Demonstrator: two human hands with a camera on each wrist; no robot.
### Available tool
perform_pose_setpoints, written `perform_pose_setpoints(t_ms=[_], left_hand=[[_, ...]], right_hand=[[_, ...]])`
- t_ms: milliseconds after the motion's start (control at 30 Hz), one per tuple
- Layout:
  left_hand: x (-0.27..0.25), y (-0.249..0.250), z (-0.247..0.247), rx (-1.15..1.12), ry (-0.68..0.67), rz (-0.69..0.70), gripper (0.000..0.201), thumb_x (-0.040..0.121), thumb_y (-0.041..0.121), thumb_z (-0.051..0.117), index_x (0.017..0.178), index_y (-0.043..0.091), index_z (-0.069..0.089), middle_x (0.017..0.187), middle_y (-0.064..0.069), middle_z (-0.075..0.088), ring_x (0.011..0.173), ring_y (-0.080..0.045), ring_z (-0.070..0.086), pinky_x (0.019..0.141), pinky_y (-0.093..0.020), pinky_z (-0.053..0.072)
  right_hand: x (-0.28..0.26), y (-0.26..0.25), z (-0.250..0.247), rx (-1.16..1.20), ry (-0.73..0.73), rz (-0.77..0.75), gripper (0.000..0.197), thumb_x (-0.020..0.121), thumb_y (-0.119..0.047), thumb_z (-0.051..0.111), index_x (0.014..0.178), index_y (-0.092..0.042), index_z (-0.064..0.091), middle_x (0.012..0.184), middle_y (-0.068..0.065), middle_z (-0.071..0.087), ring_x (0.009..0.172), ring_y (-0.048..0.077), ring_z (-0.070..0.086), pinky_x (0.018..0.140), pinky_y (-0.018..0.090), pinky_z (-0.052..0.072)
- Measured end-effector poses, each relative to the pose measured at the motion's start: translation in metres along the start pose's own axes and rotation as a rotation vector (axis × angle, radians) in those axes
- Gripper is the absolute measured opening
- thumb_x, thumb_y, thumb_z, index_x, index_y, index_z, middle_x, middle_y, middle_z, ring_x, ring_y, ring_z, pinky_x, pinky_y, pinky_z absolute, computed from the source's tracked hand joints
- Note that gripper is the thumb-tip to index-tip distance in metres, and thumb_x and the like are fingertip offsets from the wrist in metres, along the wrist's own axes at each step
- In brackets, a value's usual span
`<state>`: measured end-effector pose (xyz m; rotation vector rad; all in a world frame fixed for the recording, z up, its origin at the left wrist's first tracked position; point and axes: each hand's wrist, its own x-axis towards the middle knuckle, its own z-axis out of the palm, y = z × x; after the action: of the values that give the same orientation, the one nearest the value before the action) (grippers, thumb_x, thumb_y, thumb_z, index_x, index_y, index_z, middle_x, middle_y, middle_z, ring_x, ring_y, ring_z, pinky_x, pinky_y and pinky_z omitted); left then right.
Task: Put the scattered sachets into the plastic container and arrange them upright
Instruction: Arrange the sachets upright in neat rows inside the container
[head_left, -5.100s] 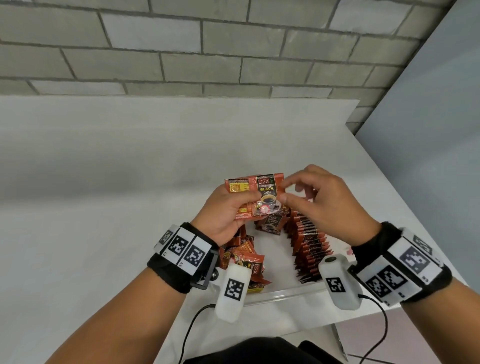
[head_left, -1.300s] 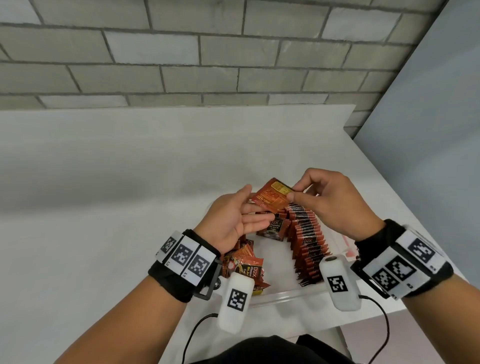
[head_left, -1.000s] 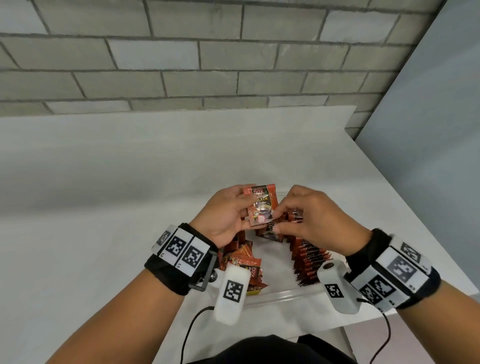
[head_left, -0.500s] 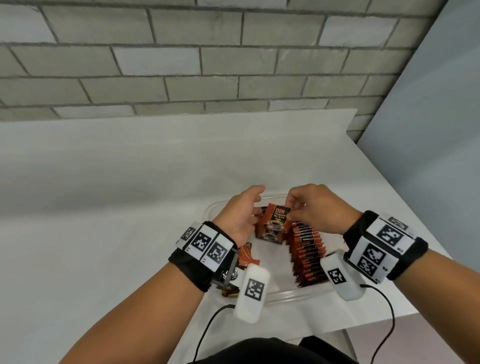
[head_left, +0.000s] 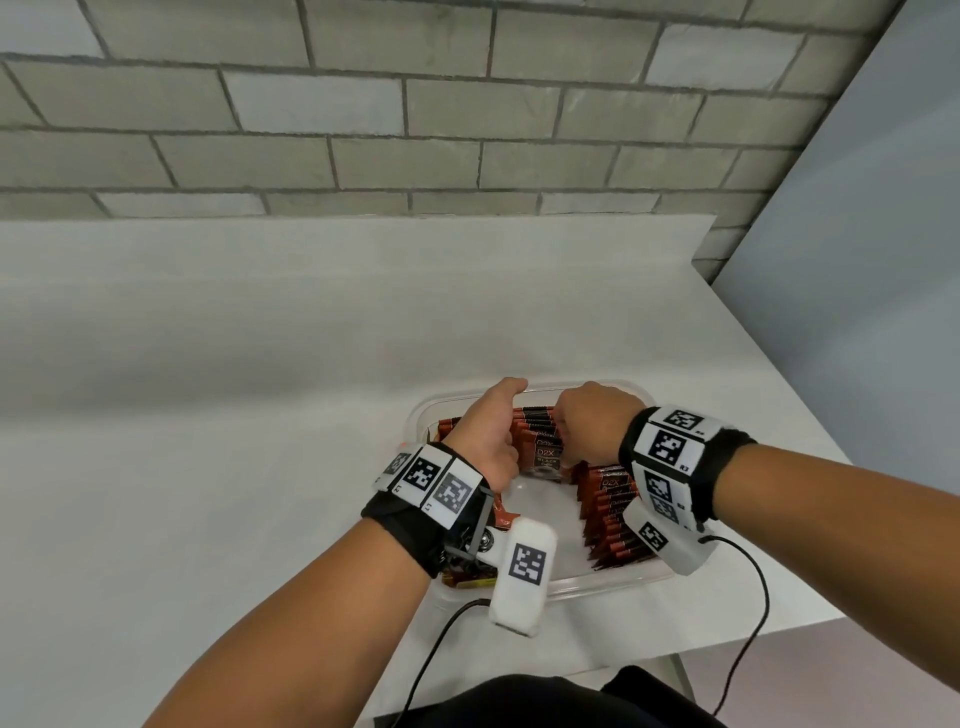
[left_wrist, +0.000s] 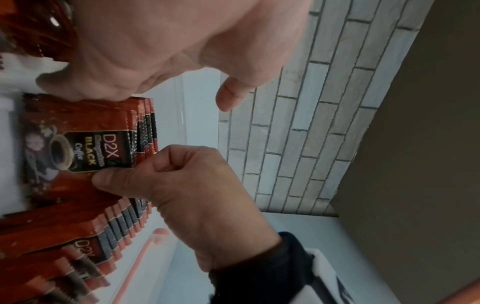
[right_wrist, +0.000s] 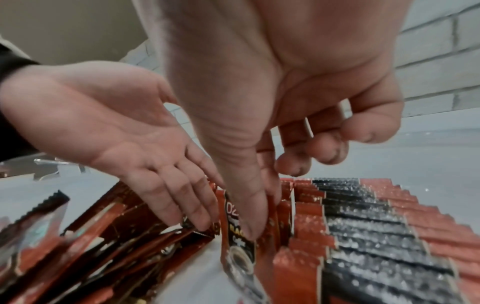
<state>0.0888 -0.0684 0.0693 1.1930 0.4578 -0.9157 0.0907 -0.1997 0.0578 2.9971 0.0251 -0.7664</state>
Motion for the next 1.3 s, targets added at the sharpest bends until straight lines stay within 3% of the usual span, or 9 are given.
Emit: perform_pose_setpoints(t_ms=[100,300,433,533,700,833,1033,1133,1300], left_hand=[[0.002,-0.001,-0.002,-0.012,-0.004,0.006,0.058,0.096,0.037,0.049,0.141,0.005,0.034,0.143,-0.016,0.043,0.132,-0.024,0.043,0.109,-0.036,0.032],[0.012,-0.003,-0.006,-0.025,-0.028,0.012,0.06,0.094,0.036,0.051,0.143,0.006,0.032,0.148,-0.021,0.037,0.134,-0.03,0.041,0.107,-0.038,0.035],[0.022,-0.006,-0.009,-0.013,-0.048,0.013,0.051,0.094,0.034,0.051,0.133,0.004,0.04,0.117,-0.019,0.06,0.096,-0.026,0.062,0.085,-0.036,0.047],[0.022,-0.006,-0.01,0.014,-0.05,0.003,0.044,0.094,0.033,0.051,0.127,0.005,0.043,0.098,-0.016,0.06,0.076,-0.024,0.058,0.068,-0.035,0.048],[0.025,-0.007,-0.01,-0.008,-0.055,-0.002,0.049,0.094,0.033,0.051,0.133,0.006,0.039,0.119,-0.021,0.057,0.097,-0.029,0.06,0.075,-0.036,0.049],[0.028,-0.009,-0.011,-0.048,-0.051,0.011,0.069,0.091,0.035,0.055,0.148,0.01,0.025,0.151,-0.022,0.032,0.138,-0.034,0.035,0.112,-0.046,0.032],[0.035,-0.009,-0.014,-0.014,0.0,0.017,0.047,0.094,0.034,0.051,0.132,0.006,0.044,0.116,-0.014,0.061,0.11,-0.026,0.059,0.091,-0.034,0.048],[0.036,-0.009,-0.014,0.003,-0.011,0.012,0.066,0.091,0.039,0.053,0.146,0.01,0.031,0.153,-0.018,0.029,0.144,-0.032,0.024,0.115,-0.042,0.022],[0.039,-0.01,-0.012,-0.029,-0.013,0.014,0.072,0.09,0.041,0.053,0.149,0.011,0.026,0.155,-0.018,0.025,0.144,-0.033,0.021,0.117,-0.044,0.019]], right_hand=[[0.003,-0.004,0.001,-0.086,-0.001,0.013,0.03,0.076,-0.032,0.077,0.092,-0.014,0.06,0.068,-0.001,0.05,0.07,0.019,0.056,0.057,0.026,0.043],[0.004,-0.005,0.0,-0.135,0.003,0.017,0.036,0.075,-0.034,0.078,0.097,-0.011,0.061,0.064,-0.003,0.043,0.069,0.019,0.054,0.057,0.027,0.042],[0.004,-0.008,0.0,-0.147,0.011,0.017,0.035,0.077,-0.034,0.076,0.099,-0.011,0.061,0.065,-0.003,0.044,0.07,0.018,0.054,0.058,0.027,0.042],[0.004,-0.009,0.001,-0.153,0.028,0.01,0.034,0.079,-0.033,0.074,0.101,-0.011,0.061,0.066,-0.003,0.043,0.069,0.018,0.052,0.059,0.028,0.042],[0.0,-0.01,-0.001,-0.159,0.036,0.01,0.038,0.078,-0.037,0.074,0.103,-0.012,0.059,0.072,-0.002,0.045,0.071,0.019,0.051,0.061,0.028,0.041],[-0.006,-0.005,-0.002,-0.068,0.113,-0.004,0.032,0.084,-0.04,0.065,0.102,-0.017,0.051,0.084,-0.001,0.047,0.074,0.019,0.048,0.062,0.029,0.038],[-0.016,-0.01,0.002,-0.006,0.021,-0.083,0.016,0.091,-0.025,0.05,0.091,-0.01,0.054,0.075,0.001,0.051,0.071,0.021,0.052,0.052,0.025,0.035],[-0.019,-0.017,0.005,-0.05,-0.164,-0.193,0.024,0.092,-0.02,0.048,0.09,-0.003,0.065,0.079,0.009,0.06,0.071,0.021,0.053,0.057,0.026,0.04],[-0.016,-0.025,0.008,-0.278,-0.33,-0.234,0.022,0.095,-0.02,0.042,0.078,-0.01,0.05,0.071,0.002,0.049,0.078,0.022,0.051,0.062,0.026,0.038]])
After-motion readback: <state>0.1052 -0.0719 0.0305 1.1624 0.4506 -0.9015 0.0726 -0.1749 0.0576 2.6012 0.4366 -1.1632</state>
